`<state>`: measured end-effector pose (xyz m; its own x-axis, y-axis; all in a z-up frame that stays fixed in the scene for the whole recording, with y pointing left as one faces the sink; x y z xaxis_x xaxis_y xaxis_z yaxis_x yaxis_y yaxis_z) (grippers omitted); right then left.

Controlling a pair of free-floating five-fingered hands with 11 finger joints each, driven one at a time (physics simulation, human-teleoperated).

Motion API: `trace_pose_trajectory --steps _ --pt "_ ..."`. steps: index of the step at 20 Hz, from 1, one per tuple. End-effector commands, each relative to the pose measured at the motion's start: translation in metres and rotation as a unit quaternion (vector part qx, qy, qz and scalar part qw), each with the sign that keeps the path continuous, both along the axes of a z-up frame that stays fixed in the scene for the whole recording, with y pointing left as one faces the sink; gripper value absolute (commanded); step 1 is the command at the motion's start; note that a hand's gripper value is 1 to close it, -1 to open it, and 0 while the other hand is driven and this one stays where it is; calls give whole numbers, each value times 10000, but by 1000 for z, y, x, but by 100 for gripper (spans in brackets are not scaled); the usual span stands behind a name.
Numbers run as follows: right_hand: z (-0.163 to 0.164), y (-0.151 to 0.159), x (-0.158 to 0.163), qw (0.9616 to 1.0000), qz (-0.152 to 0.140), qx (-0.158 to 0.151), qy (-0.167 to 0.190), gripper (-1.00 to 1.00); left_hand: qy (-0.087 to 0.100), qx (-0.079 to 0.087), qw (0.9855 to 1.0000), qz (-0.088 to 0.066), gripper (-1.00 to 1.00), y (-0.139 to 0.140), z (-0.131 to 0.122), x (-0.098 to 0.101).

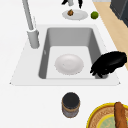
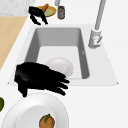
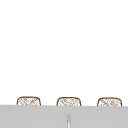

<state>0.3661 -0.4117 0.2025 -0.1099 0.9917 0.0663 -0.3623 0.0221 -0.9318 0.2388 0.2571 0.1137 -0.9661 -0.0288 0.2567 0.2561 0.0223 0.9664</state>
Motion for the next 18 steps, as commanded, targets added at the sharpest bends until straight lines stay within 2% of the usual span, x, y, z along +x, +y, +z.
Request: trace_pose_trajectory --steps 1,2,3,5,6,9,13,18 --pt "2 14 -7 9998 157 -76 -73 -100 0 0 10000 0 0 0 0 0" --pt "3 15 -8 9998 132 -110 -123 -100 0 0 10000 0 0 0 0 0" --pt "0 9 -4 10000 68 13 -11 -100 0 0 10000 0 0 0 0 0" --pt "1 16 -6 9998 162 99 5 -100 0 0 10000 0 0 0 0 0" --pt "1 23 -13 9998 187 81 7 -100 0 0 10000 0 0 0 0 0" --pt "4 43 -31 9993 180 -144 -293 -100 0 0 10000 0 0 0 0 0" --pt "5 60 -45 9988 271 -219 -347 -100 0 0 10000 0 0 0 0 0" --pt "4 83 -47 9978 458 -249 -417 -100 0 0 10000 0 0 0 0 0"
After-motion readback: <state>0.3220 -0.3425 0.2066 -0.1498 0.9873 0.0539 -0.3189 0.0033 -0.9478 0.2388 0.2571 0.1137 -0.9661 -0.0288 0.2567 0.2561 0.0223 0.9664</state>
